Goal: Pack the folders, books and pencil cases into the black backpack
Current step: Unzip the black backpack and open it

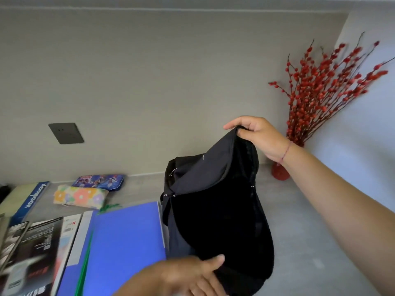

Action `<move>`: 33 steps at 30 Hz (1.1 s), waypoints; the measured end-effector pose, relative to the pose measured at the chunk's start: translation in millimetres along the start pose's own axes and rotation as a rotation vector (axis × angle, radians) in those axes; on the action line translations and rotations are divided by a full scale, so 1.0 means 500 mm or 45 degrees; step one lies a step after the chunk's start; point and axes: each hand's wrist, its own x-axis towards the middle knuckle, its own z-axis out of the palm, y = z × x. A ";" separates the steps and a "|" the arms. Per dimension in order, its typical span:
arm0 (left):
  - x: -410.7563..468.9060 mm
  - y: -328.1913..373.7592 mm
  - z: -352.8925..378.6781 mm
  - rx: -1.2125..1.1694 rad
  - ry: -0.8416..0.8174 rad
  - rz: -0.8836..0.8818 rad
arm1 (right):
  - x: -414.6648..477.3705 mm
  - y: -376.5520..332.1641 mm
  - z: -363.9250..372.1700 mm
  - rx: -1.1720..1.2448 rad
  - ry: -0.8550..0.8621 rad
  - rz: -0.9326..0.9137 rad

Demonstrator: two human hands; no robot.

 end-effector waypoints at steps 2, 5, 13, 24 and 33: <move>-0.004 -0.008 -0.057 0.025 0.612 0.182 | -0.024 0.036 -0.006 0.032 0.036 0.056; 0.021 0.006 -0.126 0.520 1.630 0.236 | -0.052 0.074 0.004 0.171 0.125 0.138; 0.143 -0.008 -0.179 0.603 1.862 0.392 | -0.083 0.095 0.008 0.394 0.280 0.237; 0.119 0.008 -0.320 -0.376 1.561 0.367 | -0.164 0.339 0.026 0.170 0.231 0.987; 0.203 -0.028 -0.349 -0.646 1.699 0.088 | -0.075 0.463 0.071 0.339 0.630 1.306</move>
